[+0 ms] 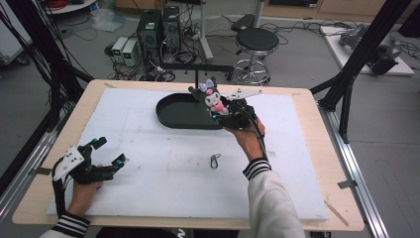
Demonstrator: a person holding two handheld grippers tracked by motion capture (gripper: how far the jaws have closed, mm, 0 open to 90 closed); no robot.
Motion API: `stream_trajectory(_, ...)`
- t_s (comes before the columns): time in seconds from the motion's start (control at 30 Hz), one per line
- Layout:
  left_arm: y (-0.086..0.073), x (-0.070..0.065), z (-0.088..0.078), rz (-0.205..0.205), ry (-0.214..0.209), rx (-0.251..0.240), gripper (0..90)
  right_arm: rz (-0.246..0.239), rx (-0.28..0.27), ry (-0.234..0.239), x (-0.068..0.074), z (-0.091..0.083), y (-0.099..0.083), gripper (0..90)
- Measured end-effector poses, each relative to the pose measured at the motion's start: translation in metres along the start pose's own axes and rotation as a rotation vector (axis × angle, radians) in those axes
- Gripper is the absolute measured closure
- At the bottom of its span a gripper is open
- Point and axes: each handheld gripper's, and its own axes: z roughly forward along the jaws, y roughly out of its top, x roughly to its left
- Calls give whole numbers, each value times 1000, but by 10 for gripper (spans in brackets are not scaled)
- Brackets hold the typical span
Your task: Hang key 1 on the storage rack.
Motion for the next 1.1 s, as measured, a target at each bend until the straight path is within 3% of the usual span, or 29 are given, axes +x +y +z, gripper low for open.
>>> stream_trajectory(0.3,0,0,0,0,0,0,49,23,-31,-28,-6,-3,4,559)
stream_trajectory(0.5,0,0,0,-2,1,-1,49,20,-42,-45,-8,-4,18,558)
stream_trajectory(0.97,0,0,0,-4,0,-1,49,30,-21,-84,-15,3,39,557)
stream_trajectory(1.1,0,0,0,-6,1,-2,49,14,-6,-98,-15,5,42,557)
